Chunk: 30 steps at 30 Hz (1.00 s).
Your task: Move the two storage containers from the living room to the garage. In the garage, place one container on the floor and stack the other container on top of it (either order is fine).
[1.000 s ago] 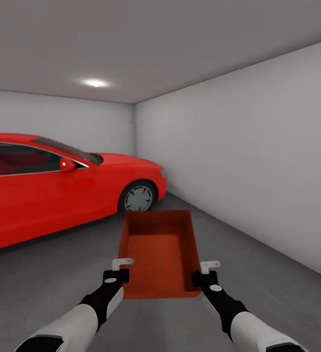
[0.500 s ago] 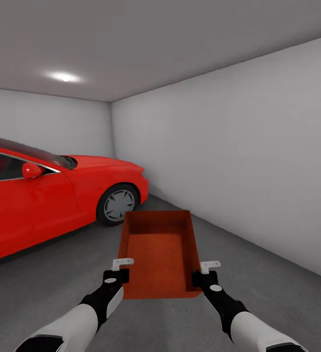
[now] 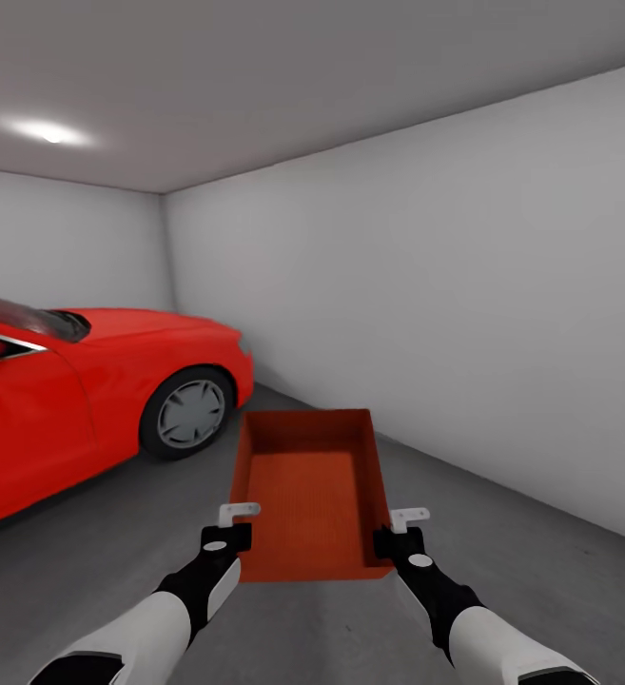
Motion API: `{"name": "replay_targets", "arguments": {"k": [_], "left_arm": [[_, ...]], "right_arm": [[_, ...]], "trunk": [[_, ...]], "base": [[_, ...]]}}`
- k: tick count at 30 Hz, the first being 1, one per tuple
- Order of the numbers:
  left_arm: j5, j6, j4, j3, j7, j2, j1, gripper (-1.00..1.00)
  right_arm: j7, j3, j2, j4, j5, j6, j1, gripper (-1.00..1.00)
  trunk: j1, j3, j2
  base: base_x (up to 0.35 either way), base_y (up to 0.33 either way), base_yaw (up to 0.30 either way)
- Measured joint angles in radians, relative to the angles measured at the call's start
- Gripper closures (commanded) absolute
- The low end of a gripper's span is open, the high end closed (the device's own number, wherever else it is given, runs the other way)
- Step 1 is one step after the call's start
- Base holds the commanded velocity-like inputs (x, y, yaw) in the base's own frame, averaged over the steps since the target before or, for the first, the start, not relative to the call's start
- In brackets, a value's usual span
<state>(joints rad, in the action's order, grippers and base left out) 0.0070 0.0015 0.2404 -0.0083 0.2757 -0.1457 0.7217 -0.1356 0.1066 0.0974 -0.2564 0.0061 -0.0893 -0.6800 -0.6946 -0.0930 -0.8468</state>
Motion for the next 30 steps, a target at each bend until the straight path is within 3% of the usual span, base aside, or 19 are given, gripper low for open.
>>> {"name": "replay_targets", "arguments": {"k": [30], "left_arm": [[0.002,0.009,0.008,-0.007,-0.001,0.003,0.0,1.0]], "right_arm": [[-0.001,-0.005,0.003,0.0,0.001,0.0,0.0,1.0]], "trunk": [[0.0,0.0,0.0]], "base": [[0.317,0.186,-0.283]]}}
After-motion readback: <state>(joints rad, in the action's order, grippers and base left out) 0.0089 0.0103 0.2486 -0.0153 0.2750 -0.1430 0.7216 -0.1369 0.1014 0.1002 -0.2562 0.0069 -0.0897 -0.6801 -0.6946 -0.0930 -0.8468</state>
